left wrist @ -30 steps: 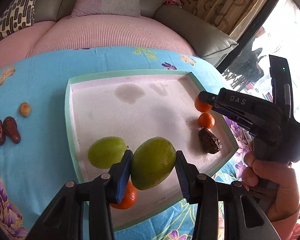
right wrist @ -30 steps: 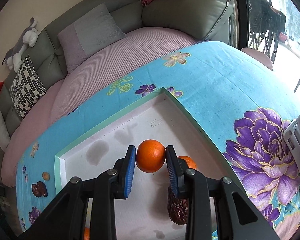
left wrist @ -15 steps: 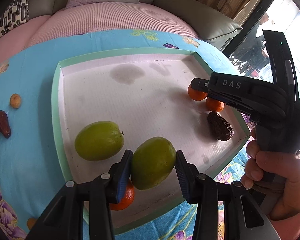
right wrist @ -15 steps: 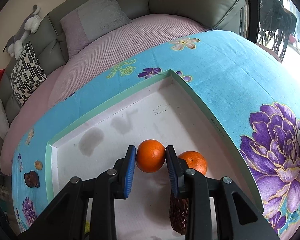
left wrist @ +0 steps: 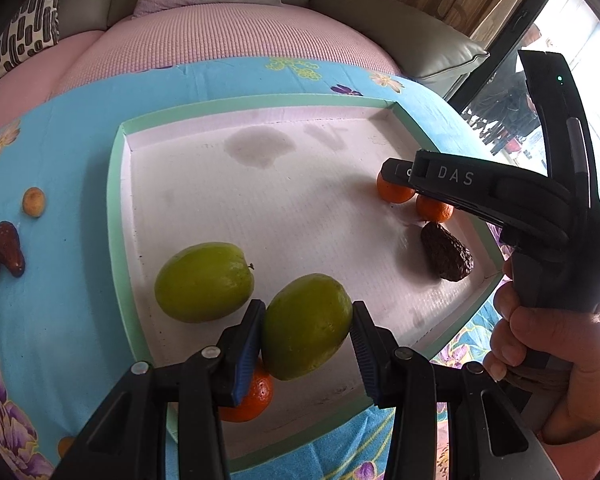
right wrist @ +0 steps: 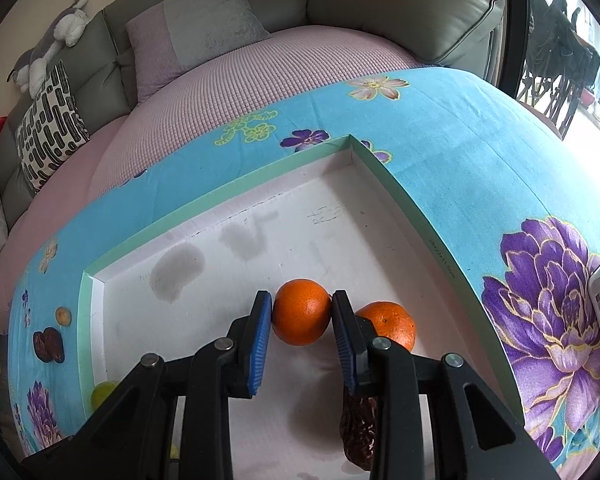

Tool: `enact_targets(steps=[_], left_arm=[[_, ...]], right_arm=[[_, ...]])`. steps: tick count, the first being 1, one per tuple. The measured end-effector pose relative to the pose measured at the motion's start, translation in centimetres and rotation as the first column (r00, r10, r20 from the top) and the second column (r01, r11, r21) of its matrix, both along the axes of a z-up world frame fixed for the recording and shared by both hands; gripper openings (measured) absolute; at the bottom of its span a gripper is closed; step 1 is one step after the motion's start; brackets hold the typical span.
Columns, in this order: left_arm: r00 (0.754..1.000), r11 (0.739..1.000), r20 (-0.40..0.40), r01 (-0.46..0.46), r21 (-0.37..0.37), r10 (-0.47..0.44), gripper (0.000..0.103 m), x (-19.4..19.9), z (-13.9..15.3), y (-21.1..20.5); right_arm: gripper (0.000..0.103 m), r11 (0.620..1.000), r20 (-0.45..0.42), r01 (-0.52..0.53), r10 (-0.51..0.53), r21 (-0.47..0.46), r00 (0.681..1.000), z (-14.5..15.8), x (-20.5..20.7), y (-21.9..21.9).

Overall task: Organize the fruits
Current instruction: 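Open both tools to release the mandarin and green lime into the tray, then move both tools back toward the remaining dates and brown fruit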

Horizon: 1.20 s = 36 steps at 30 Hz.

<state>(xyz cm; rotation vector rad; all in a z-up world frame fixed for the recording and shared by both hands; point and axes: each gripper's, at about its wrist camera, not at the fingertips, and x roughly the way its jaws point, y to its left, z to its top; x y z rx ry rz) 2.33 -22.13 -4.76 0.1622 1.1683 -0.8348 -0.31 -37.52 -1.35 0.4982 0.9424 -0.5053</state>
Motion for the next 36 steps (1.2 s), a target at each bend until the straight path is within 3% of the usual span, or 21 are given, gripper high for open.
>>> enact_targets(steps=[11, 21, 30, 35, 36], left_arm=[[1.0, 1.0, -0.007, 0.007, -0.001, -0.007, 0.047, 0.0, 0.0, -0.1], [1.0, 0.998, 0.003, -0.01, -0.054, 0.01, 0.052, 0.4, 1.6, 0.9], [0.99, 0.986, 0.029, -0.138, -0.096, 0.141, 0.06, 2.6, 3.5, 4.1], [0.96, 0.959, 0.04, -0.273, -0.072, 0.276, 0.07, 4.9, 3.5, 7.2], [0.95, 0.95, 0.04, -0.307, -0.063, 0.31, 0.073, 5.5, 3.4, 8.0]], right_arm=[[0.032, 1.0, -0.021, -0.013, 0.012, -0.023, 1.0, 0.1, 0.2, 0.3], [0.033, 0.999, -0.037, -0.015, 0.014, -0.033, 0.999, 0.3, 0.3, 0.5], [0.06, 0.997, -0.034, -0.011, 0.008, -0.073, 0.999, 1.2, 0.2, 0.9], [0.069, 0.998, -0.016, -0.003, 0.002, -0.068, 1.0, 1.6, 0.2, 1.0], [0.076, 0.998, -0.016, -0.005, 0.004, -0.068, 1.0, 1.6, 0.3, 1.1]])
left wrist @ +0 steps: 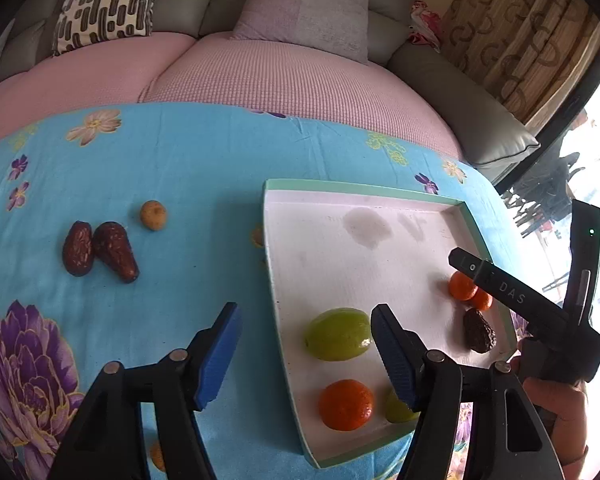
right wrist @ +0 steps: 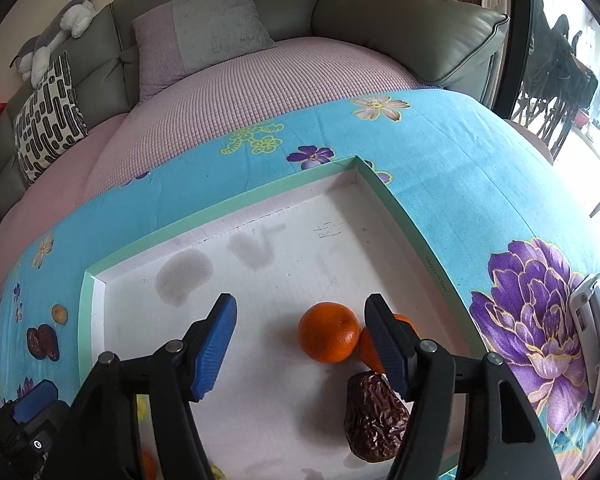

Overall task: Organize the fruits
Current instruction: 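Move both tools back toward the remaining dates and brown fruit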

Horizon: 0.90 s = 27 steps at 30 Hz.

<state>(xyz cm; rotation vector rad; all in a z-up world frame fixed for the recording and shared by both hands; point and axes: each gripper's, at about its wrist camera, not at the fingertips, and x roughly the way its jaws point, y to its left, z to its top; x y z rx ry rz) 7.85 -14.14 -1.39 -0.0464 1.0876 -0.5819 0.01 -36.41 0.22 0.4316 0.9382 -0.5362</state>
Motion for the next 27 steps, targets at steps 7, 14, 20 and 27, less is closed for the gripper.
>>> enact_targets(steps=[7, 14, 20, 27], left_arm=[[0.964, 0.963, 0.002, -0.266, 0.038, 0.266, 0.09, 3.6, -0.9, 7.0], [0.881, 0.88, 0.01, -0.474, 0.03, 0.474, 0.102, 5.8, -1.2, 13.9], [0.789, 0.788, 0.034, -0.615, 0.032, 0.614, 0.103, 6.2, -1.1, 18.4], [0.745, 0.745, 0.063, -0.666, 0.027, 0.664, 0.103, 6.4, -0.8, 20.8]], right_arm=[[0.08, 0.998, -0.013, -0.052, 0.051, -0.039, 0.999, 0.1, 1.0, 1.7], [0.092, 0.99, 0.014, -0.116, 0.118, -0.075, 0.993, 0.7, 2.1, 3.7], [0.092, 0.985, 0.061, -0.162, 0.165, -0.057, 0.984, 1.3, 3.0, 5.8], [0.092, 0.965, 0.127, -0.257, 0.261, -0.044, 0.957, 2.4, 4.9, 9.5]])
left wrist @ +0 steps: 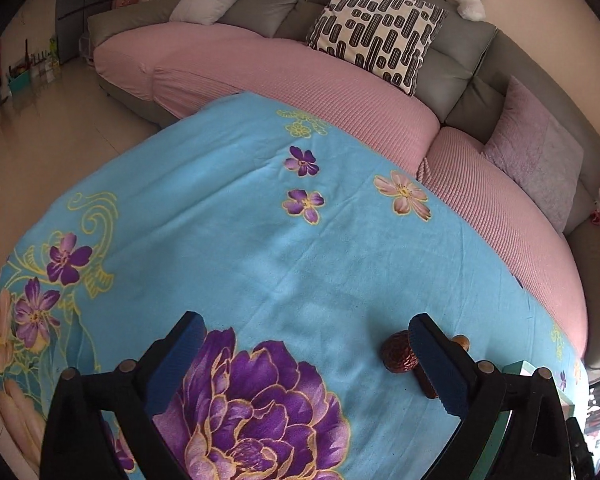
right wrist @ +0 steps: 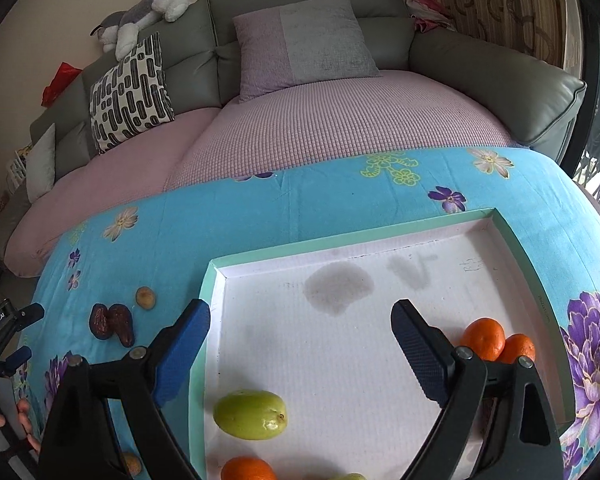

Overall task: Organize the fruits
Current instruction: 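Move both tools back toward the remaining dates and brown fruit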

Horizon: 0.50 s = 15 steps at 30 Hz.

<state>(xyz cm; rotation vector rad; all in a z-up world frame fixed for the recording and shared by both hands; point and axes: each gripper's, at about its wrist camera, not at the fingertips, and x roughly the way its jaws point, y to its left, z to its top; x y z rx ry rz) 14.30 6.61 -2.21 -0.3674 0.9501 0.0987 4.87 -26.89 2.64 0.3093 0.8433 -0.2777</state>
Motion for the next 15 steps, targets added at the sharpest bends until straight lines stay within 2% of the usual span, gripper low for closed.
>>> enact_targets(steps=[3, 8, 15], left_arm=[[1.0, 1.0, -0.005, 0.017, -0.012, -0.017, 0.103, 0.3, 0.1, 0.2], [0.999, 0.999, 0.033, 0.022, -0.035, -0.021, 0.103, 0.3, 0.9, 0.7], [0.999, 0.999, 0.035, 0.034, -0.028, -0.033, 0.103, 0.7, 0.9, 1.1]], right_arm=[[0.092, 0.999, 0.011, -0.05, 0.051, -0.007, 0.999, 0.5, 0.8, 1.9], [0.092, 0.994, 0.038, -0.111, 0.112, -0.02, 0.993, 1.2, 1.9, 4.7], [0.092, 0.991, 0.072, -0.132, 0.133, -0.008, 0.989, 1.8, 3.1, 6.3]])
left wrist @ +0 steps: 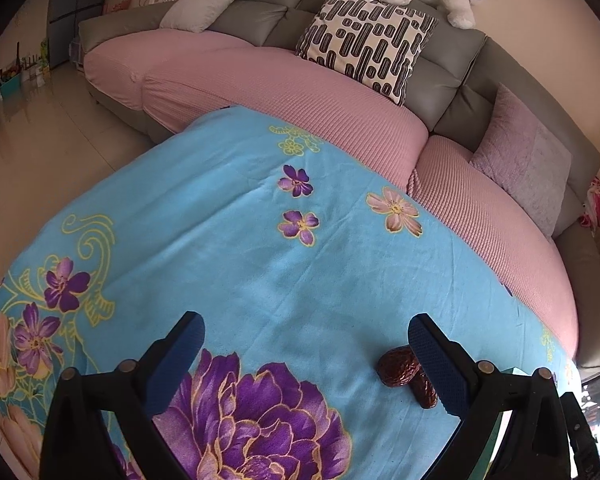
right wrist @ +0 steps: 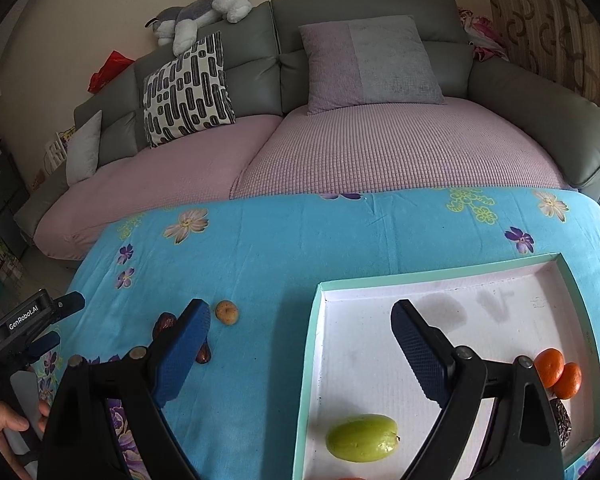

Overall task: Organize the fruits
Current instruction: 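Move both tools back toward the remaining dates and brown fruit, then grasp a small brown round fruit with the right tool while the left grasps a red date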

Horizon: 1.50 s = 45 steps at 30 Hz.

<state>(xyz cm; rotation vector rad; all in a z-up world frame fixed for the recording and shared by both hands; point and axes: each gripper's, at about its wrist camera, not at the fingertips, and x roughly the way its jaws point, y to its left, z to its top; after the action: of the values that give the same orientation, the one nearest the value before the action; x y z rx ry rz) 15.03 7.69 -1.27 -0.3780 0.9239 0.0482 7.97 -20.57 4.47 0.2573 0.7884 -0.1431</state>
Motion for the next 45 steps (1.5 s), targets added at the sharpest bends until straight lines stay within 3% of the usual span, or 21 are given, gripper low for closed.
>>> enact_targets(steps=[8, 12, 15, 18, 22, 29, 36, 38, 45], left_arm=[[0.997, 0.998, -0.05, 0.052, -0.047, -0.054, 0.1, 1.0, -1.9, -1.3], [0.991, 0.988, -0.076, 0.105, -0.112, -0.114, 0.093, 1.5, -3.2, -2.5], [0.982, 0.979, -0.095, 0.148, -0.141, -0.163, 0.088, 1.7, -4.2, -3.6], [0.974, 0.973, -0.108, 0.182, -0.141, -0.198, 0.077, 2.0, -4.8, -4.7], [0.965, 0.961, -0.117, 0.212, -0.18, -0.235, 0.072, 2.2, -5.4, -5.4], [0.953, 0.944, -0.106, 0.259, -0.207, -0.284, 0.053, 2.2, -5.6, -6.4], [0.948, 0.935, -0.115, 0.265, -0.235, -0.298, 0.048, 2.4, -6.2, -6.6], [0.947, 0.931, -0.112, 0.267, -0.248, -0.302, 0.045, 2.3, -6.3, -6.5], [0.945, 0.926, -0.115, 0.267, -0.267, -0.306, 0.036, 2.3, -6.7, -6.5]], right_arm=[[0.091, 0.998, -0.027, -0.052, 0.053, 0.025, 0.998, 0.5, 3.5, 1.1], [0.072, 0.988, -0.107, -0.099, 0.112, 0.119, 0.988, -0.4, 6.4, 1.2], [0.07, 0.986, -0.175, -0.101, 0.124, 0.134, 0.977, -1.7, 8.1, 1.6], [0.057, 0.979, -0.236, -0.102, 0.143, 0.176, 0.961, -3.4, 9.4, 1.9], [0.044, 0.966, -0.293, -0.075, 0.148, 0.247, 0.945, -5.4, 10.5, 1.8], [0.037, 0.953, -0.357, -0.066, 0.174, 0.295, 0.918, -7.6, 11.9, 2.7], [0.034, 0.955, -0.394, -0.072, 0.187, 0.288, 0.9, -8.7, 12.2, 3.8], [0.026, 0.951, -0.39, -0.069, 0.19, 0.302, 0.901, -8.9, 12.1, 3.8], [0.026, 0.946, -0.359, -0.051, 0.171, 0.32, 0.918, -8.2, 11.4, 2.7]])
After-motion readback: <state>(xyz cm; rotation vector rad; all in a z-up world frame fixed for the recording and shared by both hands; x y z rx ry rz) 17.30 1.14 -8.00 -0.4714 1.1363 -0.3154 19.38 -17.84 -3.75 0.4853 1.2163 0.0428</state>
